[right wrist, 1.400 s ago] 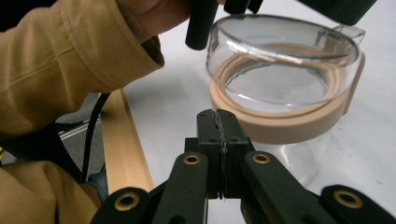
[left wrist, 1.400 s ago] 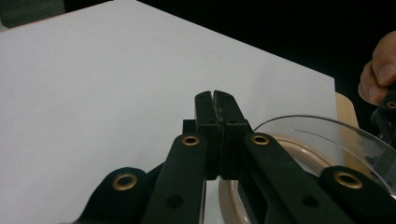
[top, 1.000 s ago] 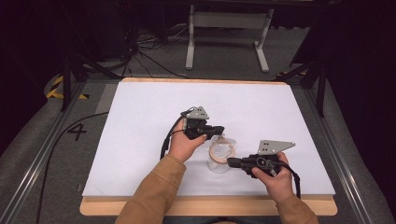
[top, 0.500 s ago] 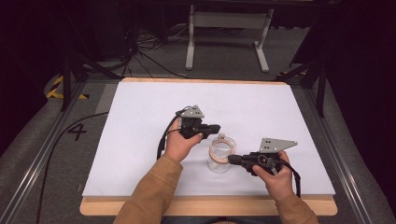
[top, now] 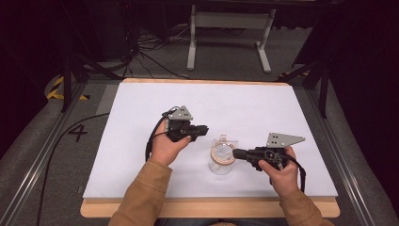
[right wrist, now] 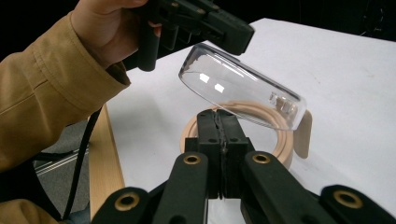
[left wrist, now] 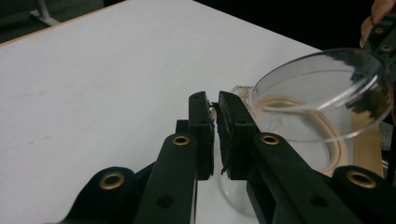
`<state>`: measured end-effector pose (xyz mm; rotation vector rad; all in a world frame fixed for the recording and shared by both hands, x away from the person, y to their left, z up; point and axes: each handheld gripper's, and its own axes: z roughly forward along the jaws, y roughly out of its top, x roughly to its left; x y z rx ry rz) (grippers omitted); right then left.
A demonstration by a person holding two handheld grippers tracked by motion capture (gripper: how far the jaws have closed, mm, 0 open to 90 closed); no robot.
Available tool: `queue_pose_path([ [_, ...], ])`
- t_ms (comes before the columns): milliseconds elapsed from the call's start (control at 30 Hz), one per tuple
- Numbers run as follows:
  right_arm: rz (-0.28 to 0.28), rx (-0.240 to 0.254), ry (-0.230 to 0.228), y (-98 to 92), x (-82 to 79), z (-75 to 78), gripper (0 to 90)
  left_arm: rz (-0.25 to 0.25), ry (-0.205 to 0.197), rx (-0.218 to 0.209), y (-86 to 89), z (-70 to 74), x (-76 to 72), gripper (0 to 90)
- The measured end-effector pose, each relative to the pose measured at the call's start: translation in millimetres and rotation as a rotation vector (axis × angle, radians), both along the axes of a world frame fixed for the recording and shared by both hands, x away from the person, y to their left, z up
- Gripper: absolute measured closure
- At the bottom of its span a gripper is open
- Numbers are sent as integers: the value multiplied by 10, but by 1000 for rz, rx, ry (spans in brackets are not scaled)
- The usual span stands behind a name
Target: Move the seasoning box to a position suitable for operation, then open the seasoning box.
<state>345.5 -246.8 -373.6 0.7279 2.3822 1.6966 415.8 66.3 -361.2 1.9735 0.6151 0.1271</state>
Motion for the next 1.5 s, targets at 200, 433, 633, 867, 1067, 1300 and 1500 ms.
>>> queue_pose_path([
  [200, 2, 15, -15, -6, 62, 51, 900, 18, 9, 18, 148, -8, -53, 829],
  [433, -4, 31, -25, -44, 139, 102, 900, 40, 26, 31, 268, -28, -112, 819],
  [633, -15, 43, -31, -64, 237, 133, 900, 68, 40, 49, 389, -74, -169, 815],
  [867, -40, 49, -43, -58, 357, 112, 900, 91, 55, 53, 499, -105, -218, 812],
  [1067, -66, 58, -38, -76, 432, 88, 900, 113, 76, 38, 566, -128, -249, 808],
  [1300, -99, 64, -35, -144, 443, 93, 900, 106, 81, 39, 573, -122, -240, 806],
  [1500, -110, 68, -47, -218, 408, 146, 900, 106, 70, 40, 573, -111, -228, 792],
])
